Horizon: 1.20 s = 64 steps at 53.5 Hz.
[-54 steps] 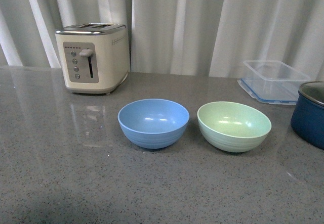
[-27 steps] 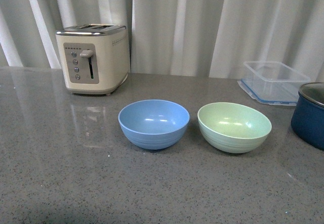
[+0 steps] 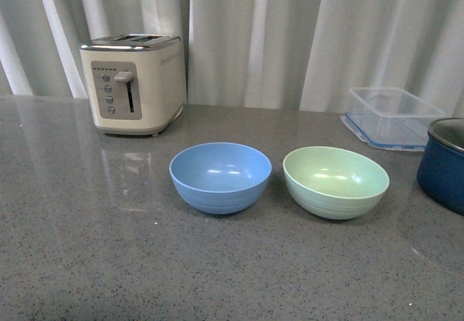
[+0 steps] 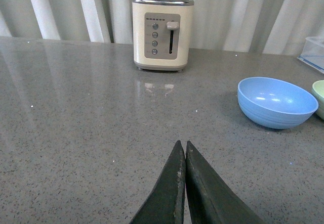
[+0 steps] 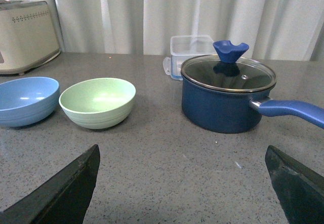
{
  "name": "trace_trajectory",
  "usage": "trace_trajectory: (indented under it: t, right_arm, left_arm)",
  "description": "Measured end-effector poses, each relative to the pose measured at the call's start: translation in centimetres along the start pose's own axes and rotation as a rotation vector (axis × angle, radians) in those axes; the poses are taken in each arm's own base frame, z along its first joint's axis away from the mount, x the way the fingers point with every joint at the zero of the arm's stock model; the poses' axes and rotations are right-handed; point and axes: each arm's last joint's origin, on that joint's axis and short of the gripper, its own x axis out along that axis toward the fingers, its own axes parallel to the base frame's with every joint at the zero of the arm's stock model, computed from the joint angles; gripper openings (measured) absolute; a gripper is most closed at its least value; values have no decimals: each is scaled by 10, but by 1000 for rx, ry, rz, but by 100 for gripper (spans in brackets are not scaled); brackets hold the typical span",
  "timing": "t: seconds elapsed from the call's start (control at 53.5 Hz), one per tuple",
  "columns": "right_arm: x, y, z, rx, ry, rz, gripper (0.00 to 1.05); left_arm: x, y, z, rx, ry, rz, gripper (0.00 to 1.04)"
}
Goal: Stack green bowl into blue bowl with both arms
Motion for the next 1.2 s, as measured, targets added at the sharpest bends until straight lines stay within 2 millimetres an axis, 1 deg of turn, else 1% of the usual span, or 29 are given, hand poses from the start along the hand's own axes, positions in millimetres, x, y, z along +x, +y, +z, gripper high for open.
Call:
trace_trajectory:
  t: [0.299,0.374,0.43,0.673,0.71,0.804,0.86,0.879,0.972,0.991,1.14,1.159,1.196]
  right_arm:
    - [0,0,0,0,0,0,95]
    - [0,0,0,0,0,0,95]
    - [0,0,0,0,0,0,95]
    - [0,0,0,0,0,0,95]
    - [0,0,0,0,0,0,95]
    - [0,0,0,0,0,0,95]
    - [0,0,0,0,0,0,95]
    - [0,0,0,0,0,0,95]
    - [0,0,0,0,0,0,95]
    - [0,0,0,0,0,0,95]
    - [0,0,0,0,0,0,95]
    - [0,0,0,0,0,0,95]
    - [0,0,0,0,0,0,95]
  left_arm:
    - [-8,0,0,0,-1,0,4]
    - [-16,0,-5,0,34,0,4]
    - [-19,0,-3,0,9,0,4]
    - [-19,0,-3,0,5,1,4]
    - [-19,0,-3,0,5,1,9]
    - [-19,0,-3,0,5,1,33]
    - [-19,0,-3,0,5,1,43]
    - [-19,0,-3,0,5,1,45]
    - [-19,0,-3,0,5,0,61]
    - [-19,0,-3,0,5,1,63]
    - [-19,0,-3,0,5,1,88]
    - [-19,0,-3,0,5,1,89]
    - [-19,0,-3,0,5,1,97]
